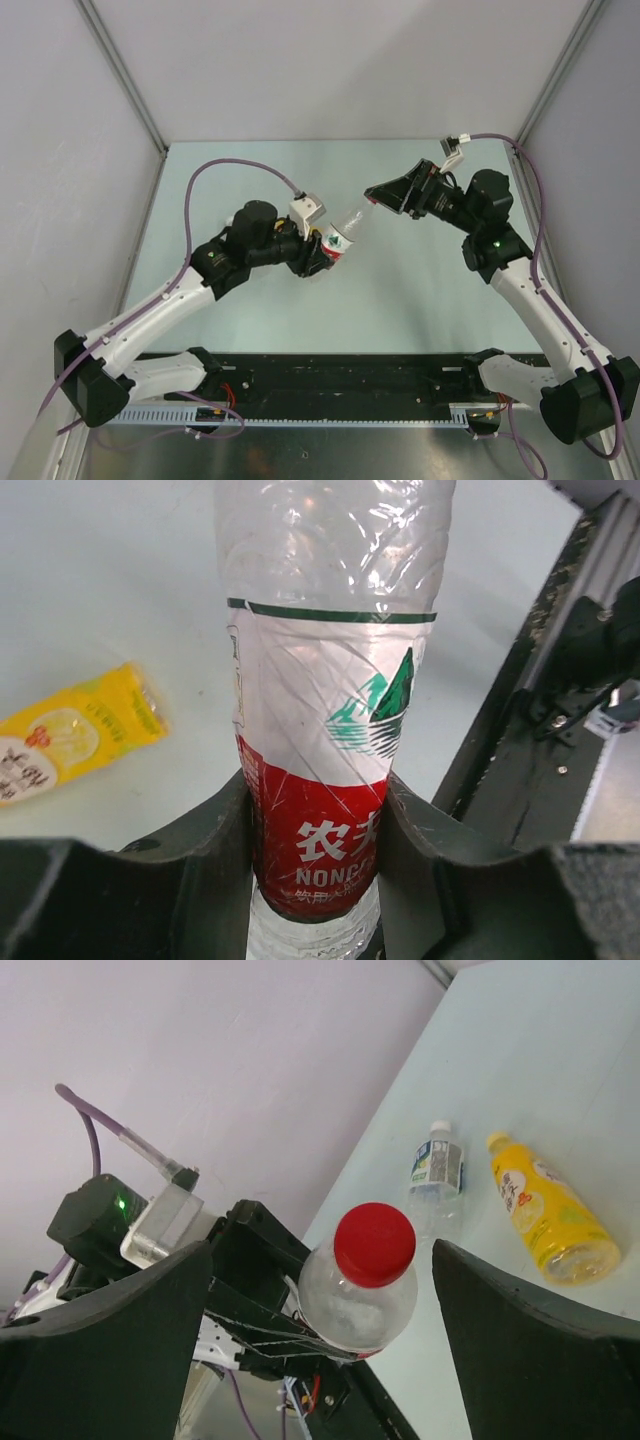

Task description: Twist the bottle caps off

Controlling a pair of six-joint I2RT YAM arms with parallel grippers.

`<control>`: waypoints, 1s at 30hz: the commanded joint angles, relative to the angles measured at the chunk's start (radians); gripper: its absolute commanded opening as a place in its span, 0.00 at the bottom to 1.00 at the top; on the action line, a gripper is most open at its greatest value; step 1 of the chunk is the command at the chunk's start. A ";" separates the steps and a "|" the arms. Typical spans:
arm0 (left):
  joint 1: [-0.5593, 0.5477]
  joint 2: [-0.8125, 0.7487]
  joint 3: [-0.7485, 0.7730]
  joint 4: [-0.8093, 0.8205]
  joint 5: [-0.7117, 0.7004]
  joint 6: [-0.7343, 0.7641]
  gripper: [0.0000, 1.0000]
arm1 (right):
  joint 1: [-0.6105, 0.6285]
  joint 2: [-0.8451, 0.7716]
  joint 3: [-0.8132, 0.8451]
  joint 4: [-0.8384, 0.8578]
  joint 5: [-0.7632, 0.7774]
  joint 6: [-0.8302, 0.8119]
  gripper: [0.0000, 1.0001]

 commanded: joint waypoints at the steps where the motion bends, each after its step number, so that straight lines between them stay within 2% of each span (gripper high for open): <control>1: -0.008 -0.063 -0.027 -0.017 -0.139 0.077 0.29 | -0.014 0.000 0.013 0.045 -0.015 0.002 0.96; 8: -0.085 -0.085 -0.070 -0.069 -0.422 0.160 0.25 | -0.015 0.030 0.013 0.028 0.006 -0.006 0.99; 13: -0.125 -0.081 -0.090 -0.077 -0.514 0.176 0.23 | 0.003 0.067 0.014 -0.034 0.084 -0.015 0.99; 19: -0.160 -0.074 -0.101 -0.100 -0.571 0.184 0.23 | 0.053 0.144 0.013 -0.011 0.106 0.013 0.98; 22: -0.169 -0.071 -0.101 -0.106 -0.579 0.186 0.23 | 0.078 0.174 0.012 -0.010 0.129 0.024 0.94; 27: -0.173 -0.060 -0.098 -0.116 -0.586 0.188 0.23 | 0.101 0.204 0.013 0.010 0.126 0.045 0.72; 30: -0.178 -0.053 -0.096 -0.119 -0.591 0.188 0.23 | 0.114 0.206 0.013 -0.002 0.142 0.048 0.63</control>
